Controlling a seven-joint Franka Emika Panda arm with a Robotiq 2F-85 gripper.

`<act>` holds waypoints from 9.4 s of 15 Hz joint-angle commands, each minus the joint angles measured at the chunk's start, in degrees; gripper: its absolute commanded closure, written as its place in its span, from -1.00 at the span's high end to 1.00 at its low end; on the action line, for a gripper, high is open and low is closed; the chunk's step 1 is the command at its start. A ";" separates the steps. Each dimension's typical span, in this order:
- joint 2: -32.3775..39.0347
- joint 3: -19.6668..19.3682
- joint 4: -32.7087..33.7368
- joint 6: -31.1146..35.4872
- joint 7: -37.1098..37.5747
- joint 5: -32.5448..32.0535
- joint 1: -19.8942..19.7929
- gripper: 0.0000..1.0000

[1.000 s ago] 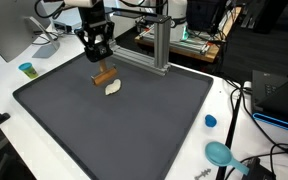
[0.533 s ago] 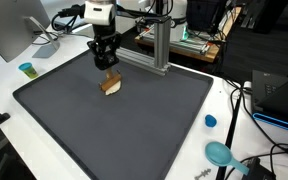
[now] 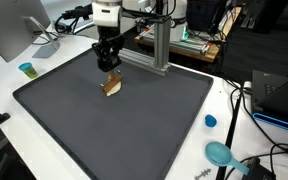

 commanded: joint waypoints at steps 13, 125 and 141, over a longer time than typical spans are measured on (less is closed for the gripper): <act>-1.34 3.13 0.36 -5.34 -13.78 12.18 0.08 -0.57; -4.99 1.26 12.66 -28.73 50.31 14.56 -0.14 -0.57; -34.04 -1.93 -14.13 -18.32 66.40 21.51 1.34 -0.57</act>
